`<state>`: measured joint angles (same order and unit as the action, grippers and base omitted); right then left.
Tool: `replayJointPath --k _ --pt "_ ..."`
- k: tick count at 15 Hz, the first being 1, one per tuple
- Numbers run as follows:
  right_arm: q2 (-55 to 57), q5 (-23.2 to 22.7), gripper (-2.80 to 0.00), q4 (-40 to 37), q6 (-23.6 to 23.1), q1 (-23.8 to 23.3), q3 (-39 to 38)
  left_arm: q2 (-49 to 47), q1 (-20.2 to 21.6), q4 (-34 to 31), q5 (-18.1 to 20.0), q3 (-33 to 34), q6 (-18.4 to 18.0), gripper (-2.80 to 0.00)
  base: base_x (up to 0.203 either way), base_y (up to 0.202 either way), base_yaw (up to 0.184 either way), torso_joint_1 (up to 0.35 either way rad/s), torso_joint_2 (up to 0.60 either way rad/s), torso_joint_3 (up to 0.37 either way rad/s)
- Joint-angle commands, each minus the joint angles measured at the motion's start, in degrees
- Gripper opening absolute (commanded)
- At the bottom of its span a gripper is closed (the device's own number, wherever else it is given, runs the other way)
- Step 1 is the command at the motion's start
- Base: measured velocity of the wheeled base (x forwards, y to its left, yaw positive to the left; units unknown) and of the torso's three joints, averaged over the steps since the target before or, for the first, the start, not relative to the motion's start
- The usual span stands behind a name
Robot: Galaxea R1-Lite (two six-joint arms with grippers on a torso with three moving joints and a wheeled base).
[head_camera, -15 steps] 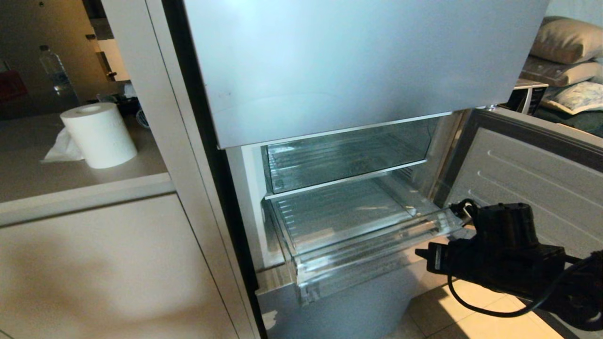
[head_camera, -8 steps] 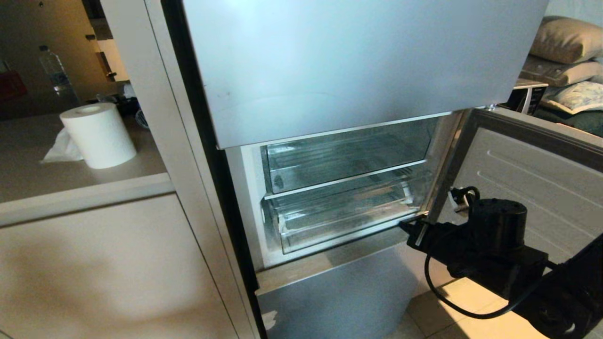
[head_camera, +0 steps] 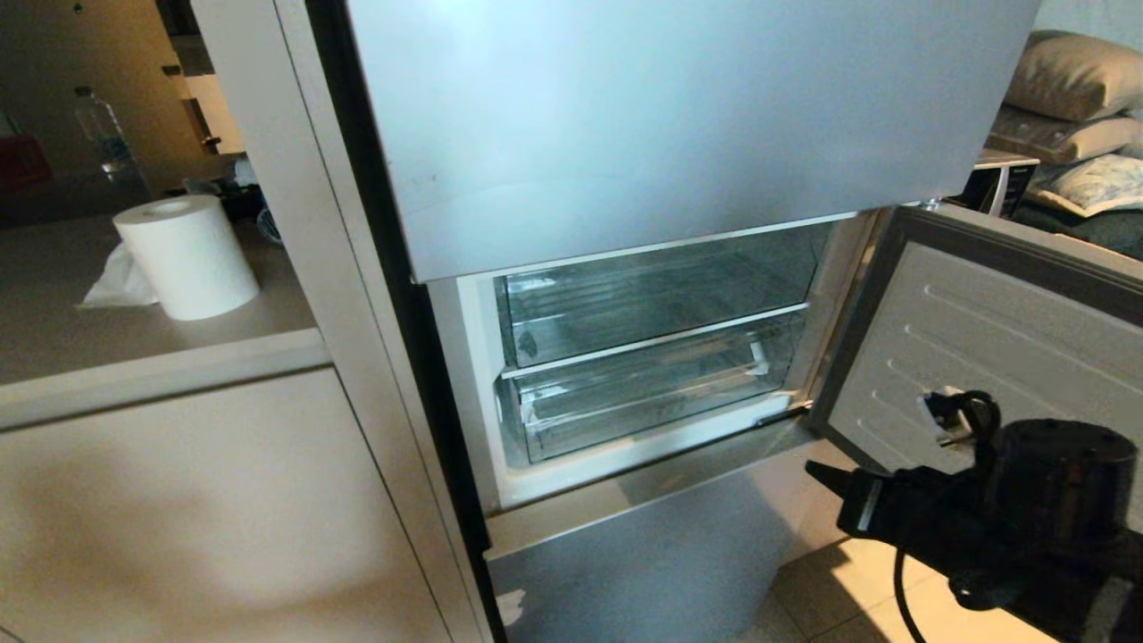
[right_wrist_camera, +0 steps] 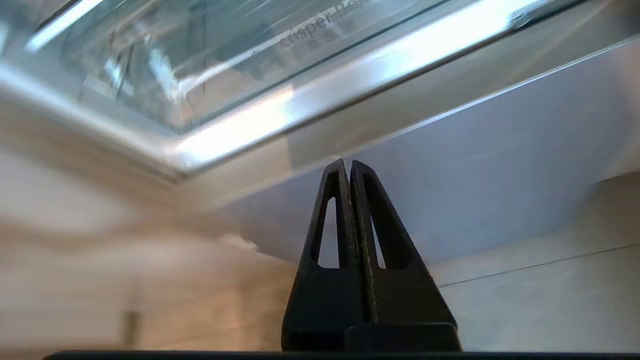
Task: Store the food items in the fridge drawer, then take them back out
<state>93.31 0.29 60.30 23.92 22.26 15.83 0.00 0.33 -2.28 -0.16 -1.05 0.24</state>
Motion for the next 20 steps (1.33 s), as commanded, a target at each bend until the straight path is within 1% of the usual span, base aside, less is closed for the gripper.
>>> replayJointPath --k 1,3,7,10,12,13,15,16,17,20 --pt "-17.04 0.85 -2.80 -4.52 -4.22 -0.06 -4.87 0.00 0.02 -0.01 -0.02 -0.01 0.02 -2.80 0.000 0.000 0.000 0.000 0.00 0.000" --pt "-28.35 1.81 -2.80 -12.29 -7.86 -0.97 -7.78 0.00 0.02 -0.01 -0.02 -0.01 0.02 -2.80 0.000 0.000 0.000 0.000 0.00 0.000" --pt "-54.57 1.65 -2.80 -33.48 -15.53 -7.58 -12.05 0.00 0.02 -0.01 -0.02 -0.01 0.02 -2.80 0.000 0.000 0.000 0.000 0.00 0.000" --pt "-71.75 1.17 -2.80 -47.38 -18.52 -12.15 -14.41 0.00 0.02 -0.01 -0.02 -0.01 0.02 -2.80 0.000 0.000 0.000 0.000 0.00 0.000" --pt "-77.40 0.97 -2.80 -55.92 -19.66 -15.27 -15.43 0.00 0.02 -0.01 -0.02 -0.01 0.02 -2.80 0.000 0.000 0.000 0.000 0.00 0.000" --pt "-77.62 0.74 -2.80 -58.10 -20.61 -16.24 -15.77 0.00 0.02 -0.01 -0.02 -0.01 0.02 -2.80 0.000 0.000 0.000 0.000 0.00 0.000" --pt "-77.82 0.56 -2.80 -58.03 -22.12 -17.97 -15.85 0.00 0.02 -0.01 -0.03 -0.01 0.02 -2.80 0.000 0.000 0.000 0.000 0.00 0.000" --pt "-78.59 0.47 -2.80 -58.86 -24.36 -20.65 -15.87 0.00 0.02 -0.01 -0.02 -0.01 0.02 -2.80 0.000 0.000 0.000 0.000 0.00 0.000" --pt "-81.03 0.39 -2.80 -59.75 -26.28 -22.13 -15.85 0.00 0.02 -0.01 -0.11 -0.01 0.02 -2.80 0.000 0.000 0.000 0.000 0.00 0.000" --pt "-88.96 0.00 -2.80 -60.52 -28.27 -23.00 -15.84 0.03 0.02 -0.01 -0.02 -0.01 0.02 -2.80 0.000 0.000 0.000 0.000 0.00 0.000"
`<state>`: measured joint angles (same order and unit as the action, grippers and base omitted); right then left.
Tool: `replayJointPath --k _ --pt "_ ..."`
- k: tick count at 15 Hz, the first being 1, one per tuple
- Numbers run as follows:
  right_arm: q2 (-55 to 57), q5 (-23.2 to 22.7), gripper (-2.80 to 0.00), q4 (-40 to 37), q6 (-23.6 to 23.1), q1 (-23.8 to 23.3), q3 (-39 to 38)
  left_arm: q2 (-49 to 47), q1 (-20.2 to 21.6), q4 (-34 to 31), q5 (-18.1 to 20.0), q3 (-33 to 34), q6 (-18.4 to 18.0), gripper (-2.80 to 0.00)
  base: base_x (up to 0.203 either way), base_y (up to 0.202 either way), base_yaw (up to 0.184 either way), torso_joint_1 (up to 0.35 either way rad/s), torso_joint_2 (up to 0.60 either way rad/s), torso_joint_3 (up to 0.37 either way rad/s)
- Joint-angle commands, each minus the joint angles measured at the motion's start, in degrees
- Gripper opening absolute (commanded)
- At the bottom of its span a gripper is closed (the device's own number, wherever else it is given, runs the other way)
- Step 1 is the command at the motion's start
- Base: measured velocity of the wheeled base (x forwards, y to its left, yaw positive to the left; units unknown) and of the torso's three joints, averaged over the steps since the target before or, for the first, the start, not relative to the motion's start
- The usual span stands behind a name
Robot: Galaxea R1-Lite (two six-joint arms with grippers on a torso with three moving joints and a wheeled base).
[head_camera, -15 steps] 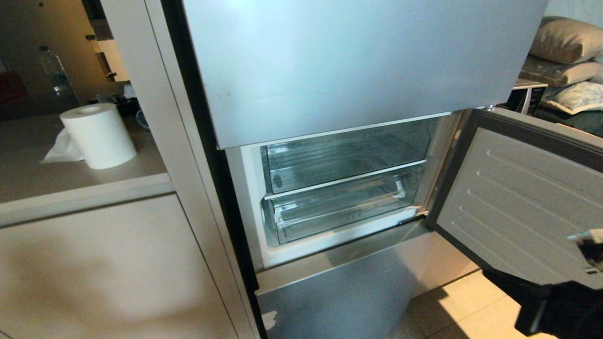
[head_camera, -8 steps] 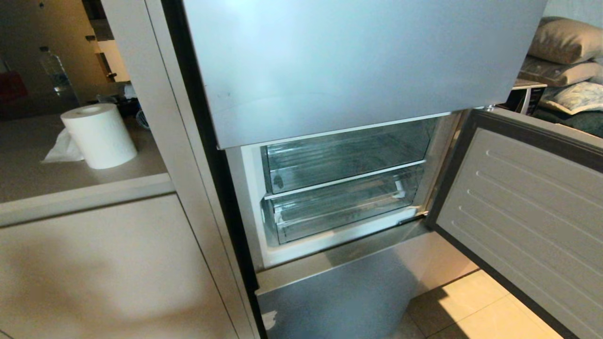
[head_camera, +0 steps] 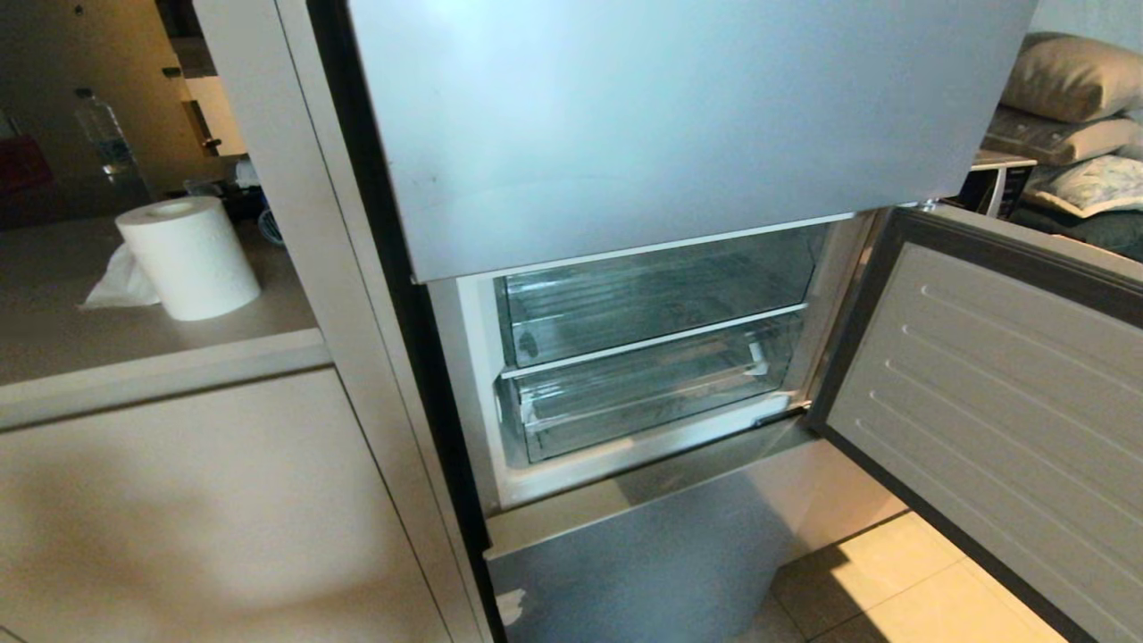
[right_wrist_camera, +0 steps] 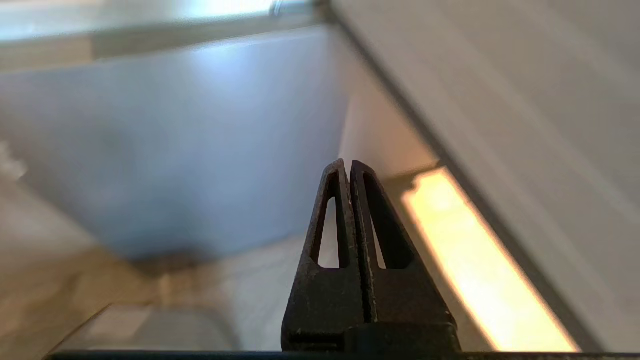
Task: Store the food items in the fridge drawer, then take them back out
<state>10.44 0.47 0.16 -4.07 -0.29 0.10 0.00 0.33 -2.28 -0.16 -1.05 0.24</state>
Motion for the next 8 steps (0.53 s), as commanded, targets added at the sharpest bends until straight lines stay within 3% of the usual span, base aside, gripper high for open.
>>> replayJointPath --k 1,8 --pt "-9.20 -0.49 -2.80 -0.40 -0.47 -0.40 -0.11 0.00 0.02 -0.01 -0.02 -0.01 0.02 -2.80 0.000 0.000 0.000 0.000 0.00 0.000" --pt "-10.36 -1.10 -2.80 -0.51 -0.41 -0.24 -0.10 0.00 0.02 -0.01 -0.02 -0.01 0.02 -2.80 0.000 0.000 0.000 0.000 0.00 0.000"
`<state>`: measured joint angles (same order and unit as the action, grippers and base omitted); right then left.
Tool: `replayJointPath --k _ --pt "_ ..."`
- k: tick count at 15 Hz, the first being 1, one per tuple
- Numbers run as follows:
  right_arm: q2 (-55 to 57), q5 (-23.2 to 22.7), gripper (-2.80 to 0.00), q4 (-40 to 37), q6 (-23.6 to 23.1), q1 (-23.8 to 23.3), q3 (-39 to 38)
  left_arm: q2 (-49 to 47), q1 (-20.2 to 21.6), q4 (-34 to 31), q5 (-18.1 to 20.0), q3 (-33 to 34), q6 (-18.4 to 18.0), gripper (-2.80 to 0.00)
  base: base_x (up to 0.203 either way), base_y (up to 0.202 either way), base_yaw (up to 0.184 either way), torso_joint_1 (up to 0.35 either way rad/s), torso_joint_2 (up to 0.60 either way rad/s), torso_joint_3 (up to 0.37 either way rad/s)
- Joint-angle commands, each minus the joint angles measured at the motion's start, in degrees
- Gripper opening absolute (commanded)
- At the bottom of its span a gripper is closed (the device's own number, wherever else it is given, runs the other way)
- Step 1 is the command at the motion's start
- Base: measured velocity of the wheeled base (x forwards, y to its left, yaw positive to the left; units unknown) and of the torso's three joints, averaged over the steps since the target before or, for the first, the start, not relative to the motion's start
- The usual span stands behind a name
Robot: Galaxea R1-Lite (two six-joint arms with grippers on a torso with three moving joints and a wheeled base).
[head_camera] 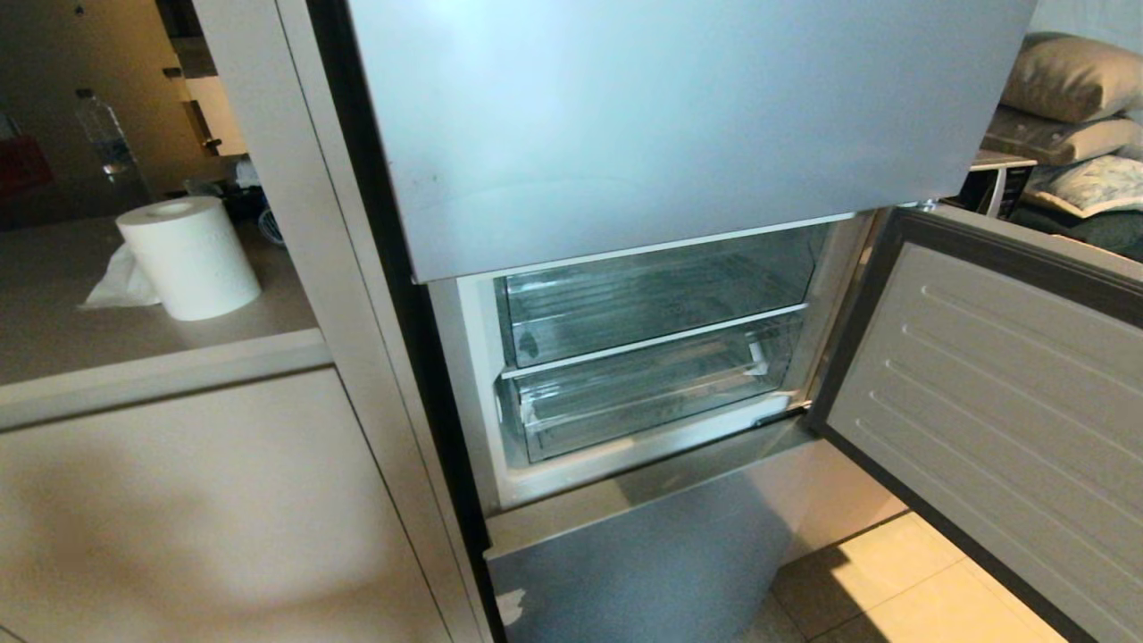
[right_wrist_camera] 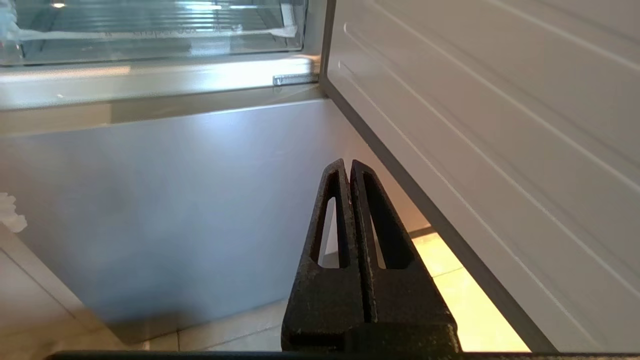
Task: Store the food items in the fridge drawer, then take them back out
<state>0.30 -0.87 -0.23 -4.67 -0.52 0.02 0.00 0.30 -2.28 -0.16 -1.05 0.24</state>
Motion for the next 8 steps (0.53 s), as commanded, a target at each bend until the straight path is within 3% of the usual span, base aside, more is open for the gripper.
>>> replayJointPath --k 1,5,8 --pt "-0.26 0.34 -2.80 -0.21 0.50 0.00 -0.02 0.00 0.05 -0.01 -0.02 -0.01 -0.07 -2.80 0.000 0.000 0.000 0.000 0.00 0.000" --pt "-0.30 0.43 -2.80 -0.03 2.91 0.00 -0.02 0.00 0.05 -0.01 -0.02 -0.01 -0.07 -2.80 -0.018 0.000 0.000 0.003 0.00 0.001" --pt "-0.30 0.43 -2.80 -0.03 3.35 0.00 -0.02 0.00 0.05 -0.01 -0.02 -0.01 -0.07 -2.80 -0.185 0.000 0.001 0.006 0.00 0.002"
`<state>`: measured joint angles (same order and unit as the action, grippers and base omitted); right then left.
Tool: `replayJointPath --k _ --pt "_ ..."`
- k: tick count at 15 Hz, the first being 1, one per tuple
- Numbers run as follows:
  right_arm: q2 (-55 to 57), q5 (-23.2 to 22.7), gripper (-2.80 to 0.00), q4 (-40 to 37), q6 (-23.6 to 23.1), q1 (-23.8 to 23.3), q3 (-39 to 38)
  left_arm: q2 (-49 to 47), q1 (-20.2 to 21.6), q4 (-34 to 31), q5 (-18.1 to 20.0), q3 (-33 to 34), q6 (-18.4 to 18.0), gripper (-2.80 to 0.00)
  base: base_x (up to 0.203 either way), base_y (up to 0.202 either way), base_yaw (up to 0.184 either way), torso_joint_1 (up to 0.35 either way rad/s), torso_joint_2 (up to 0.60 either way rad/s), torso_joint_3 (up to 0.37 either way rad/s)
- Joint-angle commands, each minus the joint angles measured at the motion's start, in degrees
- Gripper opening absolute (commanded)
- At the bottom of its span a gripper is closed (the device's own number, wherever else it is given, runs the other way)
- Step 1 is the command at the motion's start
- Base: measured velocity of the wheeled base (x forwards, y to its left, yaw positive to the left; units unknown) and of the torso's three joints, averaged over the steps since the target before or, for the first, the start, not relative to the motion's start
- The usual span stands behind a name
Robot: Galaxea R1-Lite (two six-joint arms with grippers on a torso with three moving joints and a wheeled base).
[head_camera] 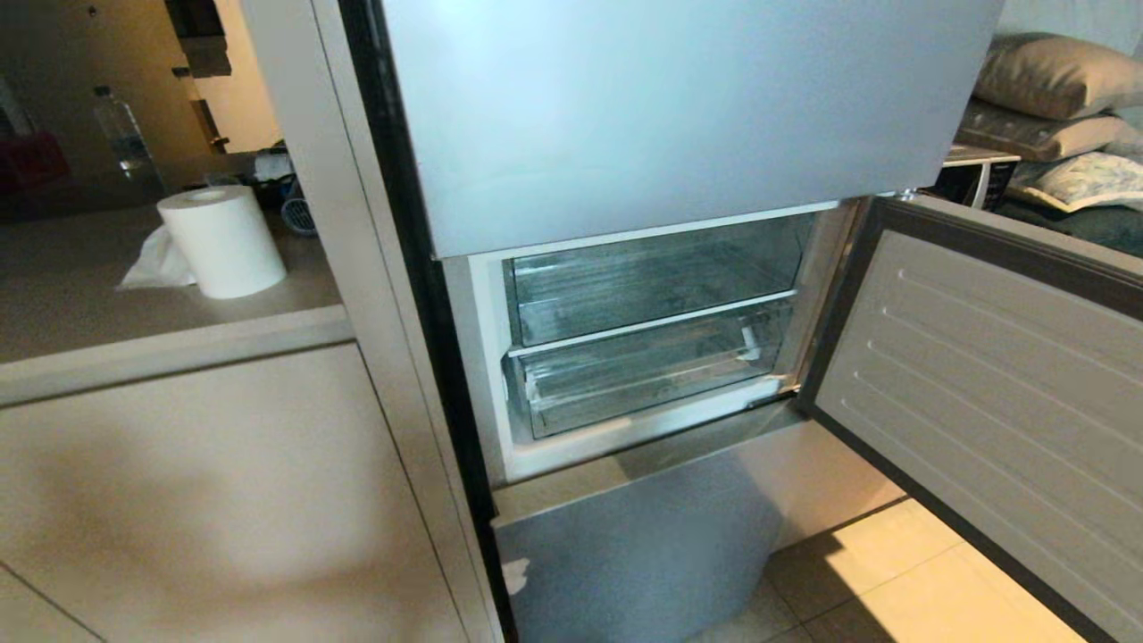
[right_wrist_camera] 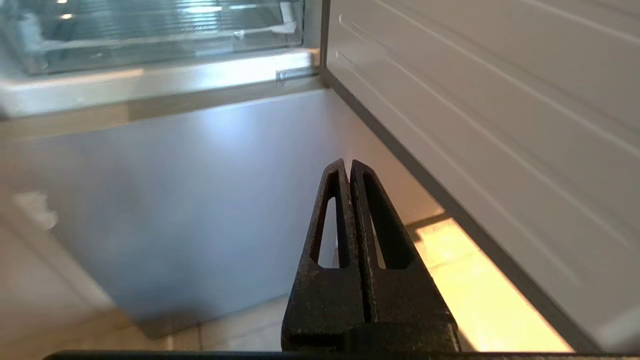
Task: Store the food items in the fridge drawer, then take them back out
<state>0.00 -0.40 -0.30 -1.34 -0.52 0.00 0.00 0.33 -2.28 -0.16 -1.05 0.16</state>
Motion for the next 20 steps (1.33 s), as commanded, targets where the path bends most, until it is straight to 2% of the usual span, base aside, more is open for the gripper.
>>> replayJointPath --k 1,12,18,20 --pt "0.09 -0.04 -2.80 0.04 0.02 0.00 0.00 0.00 0.02 -0.01 -0.02 0.02 0.06 -2.80 -0.193 0.000 -0.001 0.002 0.00 0.002" --pt "0.09 -0.04 -2.80 0.04 -0.07 0.00 0.00 0.00 0.02 -0.01 -0.02 -0.01 0.02 -2.80 -0.187 0.000 0.000 0.000 0.00 0.002" --pt "0.00 0.65 -2.80 -0.22 -0.59 -0.05 0.43 0.00 0.02 -0.01 -0.02 -0.01 0.02 -2.80 0.000 0.000 0.000 0.000 0.00 0.000" --pt "1.27 3.56 -2.80 -0.70 0.18 -0.08 5.61 0.00 0.02 -0.01 -0.02 0.05 0.02 -2.80 0.000 0.000 0.000 0.000 0.00 0.000"
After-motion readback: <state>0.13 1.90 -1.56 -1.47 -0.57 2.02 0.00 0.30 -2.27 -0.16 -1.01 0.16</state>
